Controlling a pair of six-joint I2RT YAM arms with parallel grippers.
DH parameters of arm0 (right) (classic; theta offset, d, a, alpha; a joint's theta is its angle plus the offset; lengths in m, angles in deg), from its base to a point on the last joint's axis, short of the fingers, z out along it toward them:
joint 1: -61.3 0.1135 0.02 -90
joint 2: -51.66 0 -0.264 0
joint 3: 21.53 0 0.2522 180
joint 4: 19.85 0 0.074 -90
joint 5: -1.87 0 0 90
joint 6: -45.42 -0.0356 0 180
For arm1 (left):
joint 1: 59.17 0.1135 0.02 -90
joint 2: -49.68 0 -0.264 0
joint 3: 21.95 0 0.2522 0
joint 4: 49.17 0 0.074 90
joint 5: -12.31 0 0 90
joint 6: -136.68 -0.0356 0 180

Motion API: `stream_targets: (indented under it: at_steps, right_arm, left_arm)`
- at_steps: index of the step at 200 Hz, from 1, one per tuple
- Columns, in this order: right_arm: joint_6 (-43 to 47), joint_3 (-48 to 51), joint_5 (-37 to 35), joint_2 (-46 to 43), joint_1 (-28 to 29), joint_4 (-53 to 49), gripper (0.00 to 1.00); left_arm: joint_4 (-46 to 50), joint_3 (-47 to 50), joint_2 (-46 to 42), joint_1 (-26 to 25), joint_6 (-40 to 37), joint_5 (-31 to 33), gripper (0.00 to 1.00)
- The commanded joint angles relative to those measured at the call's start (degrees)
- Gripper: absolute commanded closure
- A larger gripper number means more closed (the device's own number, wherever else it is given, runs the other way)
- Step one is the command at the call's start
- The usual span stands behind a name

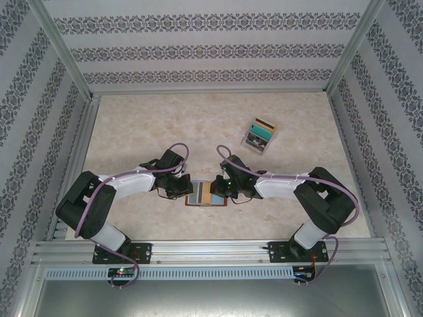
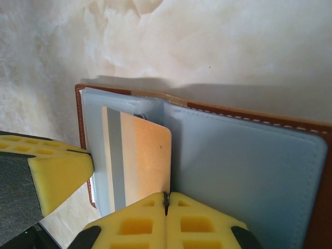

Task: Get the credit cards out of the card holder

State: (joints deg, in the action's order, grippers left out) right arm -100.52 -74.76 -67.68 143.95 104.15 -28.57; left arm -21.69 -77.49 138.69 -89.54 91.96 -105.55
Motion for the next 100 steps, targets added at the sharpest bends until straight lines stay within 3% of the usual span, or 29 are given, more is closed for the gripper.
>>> stream_targets:
  at_steps: [1,42,100]
  right_arm:
    - [0.5,0.9,0.1,0.4,-0.1,0.9,0.85]
    - [-0.4,1.0,0.7,2.2,0.1,2.9,0.76]
    - [-1.1,0.6,1.8,4.0,0.2,4.6,0.79]
  left_arm:
    - [2.3,0.9,2.0,0.3,-0.1,2.4,1.00]
    - [1.8,1.2,2.4,0.3,0.2,2.1,1.00]
    - [1.5,1.4,2.6,0.3,0.4,1.5,1.00]
